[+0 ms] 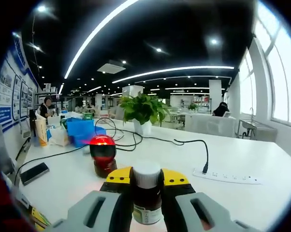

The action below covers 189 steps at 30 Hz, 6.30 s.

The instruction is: Rotate the medicine bottle to make it face forward pick up the medicine bottle inspect the drug traceability code place the medicine on the table

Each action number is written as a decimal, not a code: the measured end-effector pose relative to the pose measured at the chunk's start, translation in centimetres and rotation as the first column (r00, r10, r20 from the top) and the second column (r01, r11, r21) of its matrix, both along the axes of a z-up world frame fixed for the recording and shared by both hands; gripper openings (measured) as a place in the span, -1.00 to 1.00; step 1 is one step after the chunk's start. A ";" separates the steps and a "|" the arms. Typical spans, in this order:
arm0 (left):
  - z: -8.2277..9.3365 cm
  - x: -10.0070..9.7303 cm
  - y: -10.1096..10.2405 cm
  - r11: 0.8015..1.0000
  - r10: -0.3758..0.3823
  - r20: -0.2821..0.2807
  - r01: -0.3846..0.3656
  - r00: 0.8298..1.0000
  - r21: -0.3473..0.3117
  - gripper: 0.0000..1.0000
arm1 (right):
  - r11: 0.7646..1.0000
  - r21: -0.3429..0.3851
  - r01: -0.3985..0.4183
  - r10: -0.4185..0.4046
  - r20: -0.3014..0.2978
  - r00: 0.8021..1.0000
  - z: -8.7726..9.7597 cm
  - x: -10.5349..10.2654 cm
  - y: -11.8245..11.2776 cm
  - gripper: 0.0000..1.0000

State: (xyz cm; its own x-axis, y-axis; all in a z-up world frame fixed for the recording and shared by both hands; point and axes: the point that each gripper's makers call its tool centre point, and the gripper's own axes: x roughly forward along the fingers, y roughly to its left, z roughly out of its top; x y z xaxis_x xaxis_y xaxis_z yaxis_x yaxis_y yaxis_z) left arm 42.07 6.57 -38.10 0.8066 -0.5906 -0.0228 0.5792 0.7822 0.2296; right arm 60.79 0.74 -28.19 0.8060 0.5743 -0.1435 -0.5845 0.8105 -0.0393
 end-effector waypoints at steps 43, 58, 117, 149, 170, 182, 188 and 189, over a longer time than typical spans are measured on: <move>-0.2 0.0 0.0 1.000 0.009 0.000 -0.009 1.000 0.021 -1.00 | 1.000 0.008 0.019 -0.019 -0.014 1.000 -3.6 -7.7 -5.7 -0.66; -0.1 -0.1 -0.1 1.000 0.007 0.000 -0.007 1.000 0.025 -1.00 | 0.999 0.027 0.025 -0.024 -0.043 0.999 -5.1 -8.9 -6.1 -0.66; -0.2 -0.2 -0.3 0.999 -0.001 -0.001 0.001 1.000 0.037 -1.00 | 0.998 0.010 0.059 -0.060 0.074 0.995 -4.5 -9.8 -6.2 -0.58; -0.1 -0.1 -0.2 1.000 0.001 -0.007 -0.001 1.000 0.014 -1.00 | 0.995 0.075 0.072 -0.079 0.096 0.992 -3.6 -14.4 -9.5 -0.86; -0.4 0.0 -0.1 1.000 0.008 -0.009 -0.007 1.000 0.025 -1.00 | 0.997 0.070 0.027 -0.033 0.083 0.996 -6.1 -17.7 -12.1 -1.00; -0.4 -0.1 -0.2 0.999 0.009 0.007 -0.009 1.000 0.052 -1.00 | 0.996 0.083 0.032 -0.034 0.028 0.999 -9.4 -18.3 -13.6 -1.00; -0.4 0.0 -0.1 0.999 0.013 0.009 -0.014 1.000 0.051 -1.00 | 0.996 0.076 0.034 -0.036 0.022 0.999 -10.1 -18.1 -13.9 -1.00; -0.4 0.0 -0.1 0.998 0.014 0.010 -0.015 1.000 0.054 -1.00 | 0.997 0.066 0.032 -0.034 0.028 0.999 -10.1 -18.1 -13.9 -1.00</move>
